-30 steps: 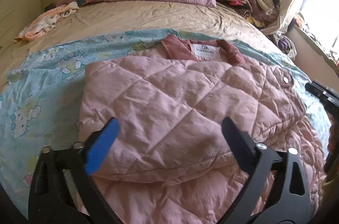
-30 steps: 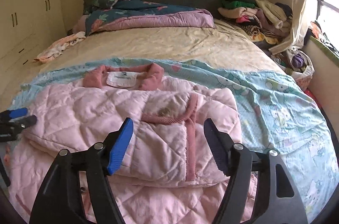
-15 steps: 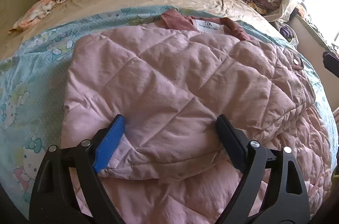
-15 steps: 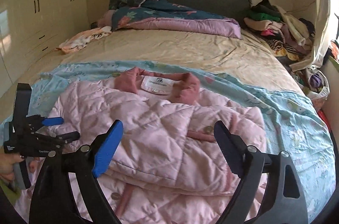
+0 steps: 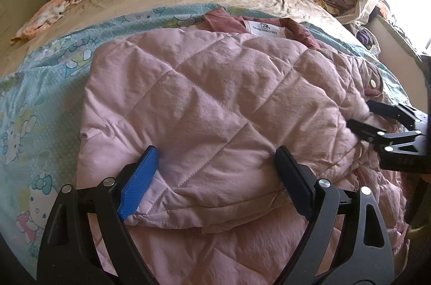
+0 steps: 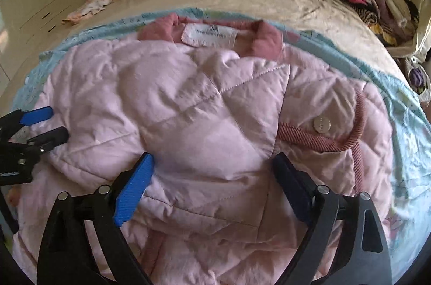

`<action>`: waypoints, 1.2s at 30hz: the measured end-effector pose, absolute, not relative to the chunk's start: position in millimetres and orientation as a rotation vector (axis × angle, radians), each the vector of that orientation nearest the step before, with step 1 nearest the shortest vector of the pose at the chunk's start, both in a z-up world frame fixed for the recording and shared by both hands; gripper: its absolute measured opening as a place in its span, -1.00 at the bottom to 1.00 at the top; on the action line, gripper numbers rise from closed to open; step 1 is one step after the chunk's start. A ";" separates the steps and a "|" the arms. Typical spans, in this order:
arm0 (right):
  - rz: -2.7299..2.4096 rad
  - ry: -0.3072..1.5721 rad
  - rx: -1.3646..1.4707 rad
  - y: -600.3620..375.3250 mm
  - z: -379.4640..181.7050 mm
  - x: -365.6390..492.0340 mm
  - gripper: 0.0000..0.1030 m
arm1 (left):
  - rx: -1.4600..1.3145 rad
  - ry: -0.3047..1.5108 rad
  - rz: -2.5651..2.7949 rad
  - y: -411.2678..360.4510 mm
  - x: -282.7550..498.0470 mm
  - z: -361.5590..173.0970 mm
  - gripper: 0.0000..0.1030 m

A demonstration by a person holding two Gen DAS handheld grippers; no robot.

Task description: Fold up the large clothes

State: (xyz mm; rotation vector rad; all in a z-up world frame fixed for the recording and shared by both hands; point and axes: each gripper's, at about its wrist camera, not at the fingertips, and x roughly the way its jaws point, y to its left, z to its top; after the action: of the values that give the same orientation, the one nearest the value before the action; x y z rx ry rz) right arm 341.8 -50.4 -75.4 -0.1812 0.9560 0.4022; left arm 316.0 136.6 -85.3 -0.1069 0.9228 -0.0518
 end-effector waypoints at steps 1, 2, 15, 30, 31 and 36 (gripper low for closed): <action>0.398 0.955 -0.180 -49.7 -77.8 342.4 0.78 | -0.106 0.923 -0.051 136.3 316.2 -85.4 0.58; 0.394 0.953 -0.180 -48.8 -80.8 342.3 0.79 | -0.106 0.923 -0.051 136.4 315.9 -85.8 0.58; 0.356 0.902 -0.145 -52.5 -89.7 332.9 0.80 | -0.105 0.936 -0.044 135.0 314.1 -79.9 0.57; 0.338 0.915 -0.079 -68.4 -82.8 306.8 0.82 | -0.196 0.911 -0.079 133.3 289.3 -59.8 0.81; 0.336 0.915 -0.077 -68.7 -82.3 305.0 0.82 | -0.209 0.910 -0.076 134.7 286.4 -60.3 0.81; 0.329 0.923 -0.076 -69.9 -79.8 296.8 0.84 | -0.228 0.907 -0.062 138.8 277.3 -58.5 0.81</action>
State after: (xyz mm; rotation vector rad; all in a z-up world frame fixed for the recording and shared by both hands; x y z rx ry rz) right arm 296.8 -69.9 -79.8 -0.0761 0.9233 0.3287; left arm 277.3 138.8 -58.5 -0.2278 0.9067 -0.0617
